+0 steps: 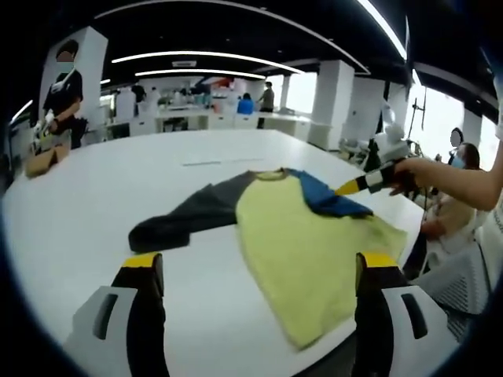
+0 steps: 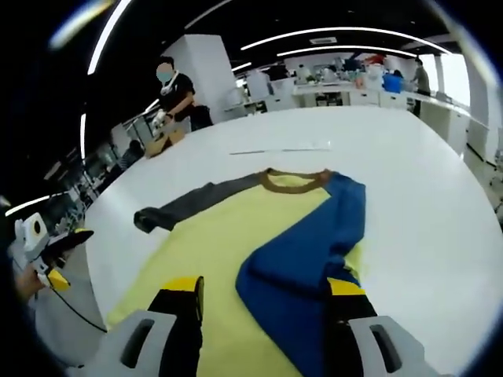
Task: Fold the garment on the visible template until the final outline fits inside the template.
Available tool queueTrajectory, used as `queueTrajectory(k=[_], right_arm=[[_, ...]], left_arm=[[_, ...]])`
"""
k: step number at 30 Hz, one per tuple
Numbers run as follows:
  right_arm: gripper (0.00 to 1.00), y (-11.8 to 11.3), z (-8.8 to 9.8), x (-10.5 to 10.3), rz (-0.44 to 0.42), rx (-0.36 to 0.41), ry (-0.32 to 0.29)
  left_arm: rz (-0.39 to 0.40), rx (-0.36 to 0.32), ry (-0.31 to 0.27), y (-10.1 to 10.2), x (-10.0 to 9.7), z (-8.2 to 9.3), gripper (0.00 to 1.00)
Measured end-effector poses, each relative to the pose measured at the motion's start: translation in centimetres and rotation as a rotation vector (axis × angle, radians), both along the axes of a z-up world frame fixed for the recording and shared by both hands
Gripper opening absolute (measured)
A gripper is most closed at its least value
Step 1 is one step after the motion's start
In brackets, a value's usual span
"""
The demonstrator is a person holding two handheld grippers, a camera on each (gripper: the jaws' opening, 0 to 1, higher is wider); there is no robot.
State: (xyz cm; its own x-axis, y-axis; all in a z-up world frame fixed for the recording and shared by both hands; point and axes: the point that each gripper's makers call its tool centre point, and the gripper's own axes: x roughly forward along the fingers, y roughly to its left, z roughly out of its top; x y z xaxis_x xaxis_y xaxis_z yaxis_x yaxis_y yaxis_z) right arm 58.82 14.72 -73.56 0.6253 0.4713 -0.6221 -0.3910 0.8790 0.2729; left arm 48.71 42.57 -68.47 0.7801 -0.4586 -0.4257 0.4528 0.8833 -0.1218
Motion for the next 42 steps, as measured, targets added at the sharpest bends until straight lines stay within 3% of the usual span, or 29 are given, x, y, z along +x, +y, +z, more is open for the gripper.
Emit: queueTrajectory(k=[7, 18, 30, 42], right_arm=[[0.61, -2.8, -0.5, -1.3, -0.054, -0.016, 0.046], [0.51, -6.1, -2.0, -3.6, -0.126, -0.074, 0.102], [0.34, -7.3, -3.4, -5.8, -0.154, -0.122, 0.145], [0.21, -7.5, -3.8, -6.6, -0.213, -0.093, 0.174]], left_arm=[[-0.006, 0.002, 0.000, -0.1, 0.0, 0.0, 0.99], [-0.028, 0.005, 0.006, -0.8, -0.1, 0.0, 0.99], [-0.046, 0.015, 0.012, -1.2, -0.3, 0.0, 0.98], [-0.051, 0.021, 0.020, -1.3, -0.4, -0.1, 0.97]])
